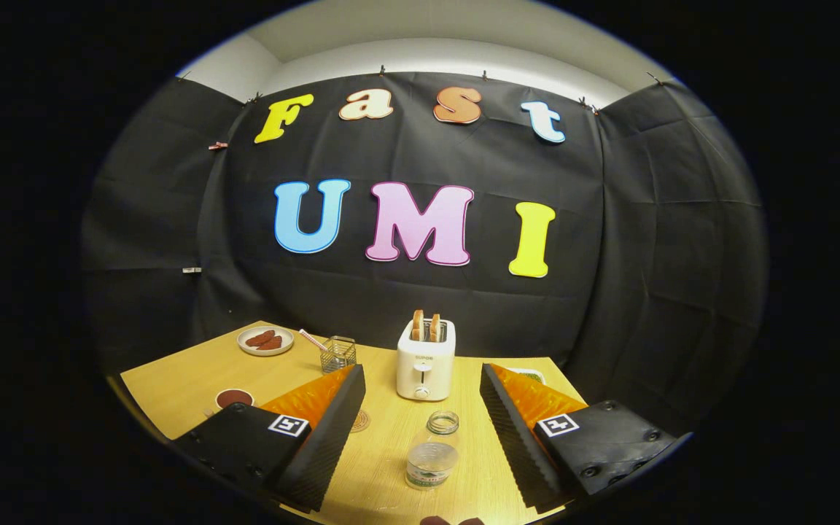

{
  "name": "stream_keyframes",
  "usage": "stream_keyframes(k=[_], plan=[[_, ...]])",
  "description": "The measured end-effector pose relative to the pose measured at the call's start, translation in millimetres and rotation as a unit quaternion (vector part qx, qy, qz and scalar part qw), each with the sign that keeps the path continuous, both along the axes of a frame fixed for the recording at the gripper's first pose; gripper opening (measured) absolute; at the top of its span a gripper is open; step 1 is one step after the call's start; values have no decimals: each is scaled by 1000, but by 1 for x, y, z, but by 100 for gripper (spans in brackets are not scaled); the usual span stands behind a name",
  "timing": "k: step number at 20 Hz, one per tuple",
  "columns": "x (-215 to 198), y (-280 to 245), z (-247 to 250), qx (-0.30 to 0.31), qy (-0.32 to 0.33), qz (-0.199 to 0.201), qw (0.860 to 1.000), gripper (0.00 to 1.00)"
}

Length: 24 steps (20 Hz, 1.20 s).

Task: Take the bottle from table, then pour the juice into the cup, finally place the bottle on the coaster

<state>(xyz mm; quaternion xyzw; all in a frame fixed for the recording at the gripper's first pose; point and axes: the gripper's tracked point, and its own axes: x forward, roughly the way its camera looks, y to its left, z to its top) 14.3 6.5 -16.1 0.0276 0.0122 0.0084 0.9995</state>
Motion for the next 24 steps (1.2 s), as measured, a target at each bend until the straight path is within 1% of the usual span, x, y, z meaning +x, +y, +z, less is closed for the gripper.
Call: stream_keyframes(k=[11,24], plan=[[11,-12,-26,10,11,-10,1000,98],[36,-14,-96,13,56,-7,998,98]])
